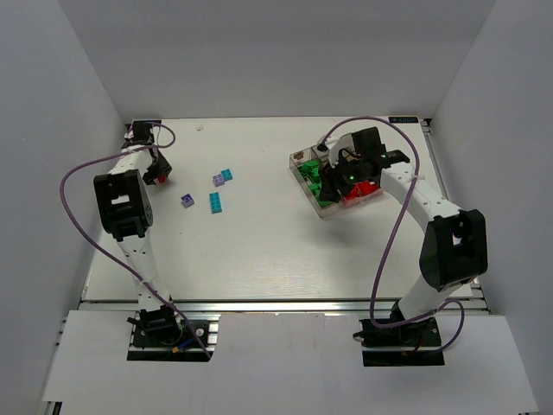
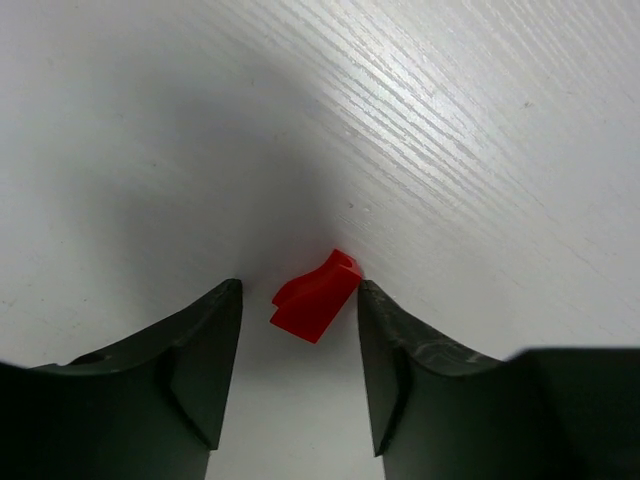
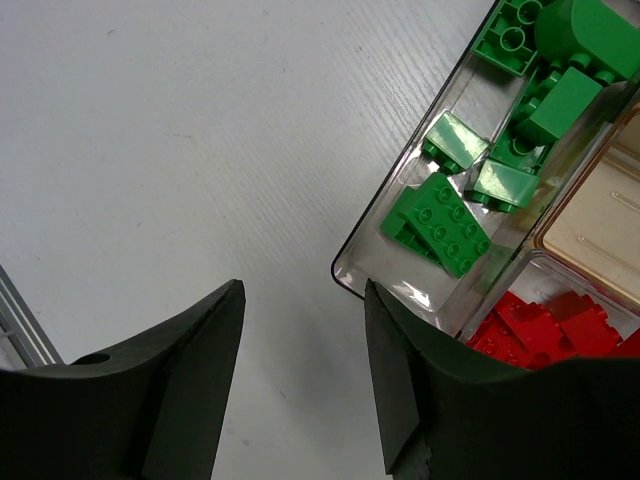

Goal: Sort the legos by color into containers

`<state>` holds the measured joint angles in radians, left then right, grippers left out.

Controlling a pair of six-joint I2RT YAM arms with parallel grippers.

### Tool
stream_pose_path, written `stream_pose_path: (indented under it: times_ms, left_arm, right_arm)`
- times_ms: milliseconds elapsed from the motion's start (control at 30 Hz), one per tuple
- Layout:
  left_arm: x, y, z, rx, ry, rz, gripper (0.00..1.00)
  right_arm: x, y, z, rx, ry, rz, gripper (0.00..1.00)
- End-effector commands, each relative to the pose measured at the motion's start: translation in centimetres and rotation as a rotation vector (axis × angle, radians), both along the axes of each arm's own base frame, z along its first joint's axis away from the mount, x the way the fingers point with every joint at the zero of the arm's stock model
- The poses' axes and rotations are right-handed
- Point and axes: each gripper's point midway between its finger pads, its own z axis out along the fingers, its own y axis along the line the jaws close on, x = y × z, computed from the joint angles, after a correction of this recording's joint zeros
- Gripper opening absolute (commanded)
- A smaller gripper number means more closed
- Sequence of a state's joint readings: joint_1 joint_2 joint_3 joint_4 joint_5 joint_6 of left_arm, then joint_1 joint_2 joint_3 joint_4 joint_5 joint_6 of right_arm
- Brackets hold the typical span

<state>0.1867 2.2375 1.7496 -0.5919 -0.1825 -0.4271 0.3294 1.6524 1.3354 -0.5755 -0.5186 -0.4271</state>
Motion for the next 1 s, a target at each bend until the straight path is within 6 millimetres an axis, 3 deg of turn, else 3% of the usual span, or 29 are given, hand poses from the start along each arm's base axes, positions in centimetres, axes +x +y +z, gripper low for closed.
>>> stream_pose_path:
  times_ms: [0,67,100,200,367,400,467,500,533,600,633,667,733,767,800,833,867,900,967]
  left_arm:
    - [0.2,-0.3,-0.8,-0.028,0.005,-0.009,0.58]
    - [0.1,-0.5,-0.8,-0.036,0.005,-0.01,0.53]
    - [0.1,-0.5,-0.8,-0.039,0.004,-0.012,0.44]
    - [-0.2,-0.8,-0.7,-0.052,0.007,-0.009,0.3]
    - [0.2,-2.4,2.0,-0.073,-0.076,-0.034,0.07]
    - [-0.4,-3.1,3.3,-0.101,-0.109,-0.044,0.06]
    - [0.3,-4.5,5.9,-0.139,-0.216,-0.06,0.03]
    - [0.5,-6.2,7.5,-0.212,-0.27,-0.114,0.03]
    - [0.8,-7.0,10.7,-0.247,-0.356,-0.136,0.01]
    - [0.9,-12.0,14.6,-0.364,-0.447,-0.279,0.01]
    - [0.9,-14.0,17.8,-0.401,-0.53,-0.33,0.01]
    - [0.5,-17.2,18.9,-0.451,-0.552,-0.405,0.01]
    - [-0.5,-21.9,21.0,-0.577,-0.59,-0.516,0.01]
    - [-1.0,-23.7,21.4,-0.618,-0.592,-0.554,0.01]
    - [-1.9,-27.1,21.3,-0.673,-0.572,-0.617,0.01]
    - [-2.3,-29.4,21.3,-0.737,-0.566,-0.658,0.01]
    - [-2.8,-31.2,21.2,-0.768,-0.557,-0.692,0.01]
    - [-3.9,-34.7,21.0,-0.806,-0.533,-0.754,0.01]
    - [-4.2,-38.3,20.5,-0.843,-0.504,-0.817,0.01]
  right_arm:
    - [0.8,0.1,1.0,0.005,-0.028,0.003,0.57]
    - [0.8,0.0,0.9,0.005,-0.027,0.001,0.57]
    - [0.7,0.0,1.0,0.007,-0.027,0.002,0.57]
    - [0.8,0.2,1.1,0.012,-0.03,0.003,0.57]
    - [0.9,0.1,1.6,0.017,-0.043,0.002,0.57]
    - [0.8,0.3,1.7,0.021,-0.043,0.007,0.57]
    - [0.7,0.3,2.0,0.03,-0.046,0.005,0.57]
    - [0.7,0.4,2.1,0.035,-0.051,0.005,0.57]
    - [0.8,0.4,2.3,0.039,-0.055,-0.004,0.57]
    - [0.9,0.1,2.6,0.037,-0.07,-0.038,0.56]
    - [1.7,0.0,3.2,0.059,-0.089,-0.082,0.52]
    - [2.2,-0.5,3.7,0.058,-0.117,-0.132,0.49]
    - [3.5,-0.9,4.5,0.086,-0.152,-0.209,0.29]
    - [4.0,-1.3,5.2,0.114,-0.147,-0.273,0.23]
    - [4.8,-2.2,5.4,0.11,-0.153,-0.335,0.16]
    - [5.4,-2.4,6.2,0.127,-0.168,-0.371,0.03]
    - [6.1,-3.3,6.5,0.139,-0.157,-0.442,0.0]
    - [6.5,-3.8,7.0,0.147,-0.162,-0.472,0.0]
    - [7.5,-5.4,8.3,0.171,-0.181,-0.544,0.0]
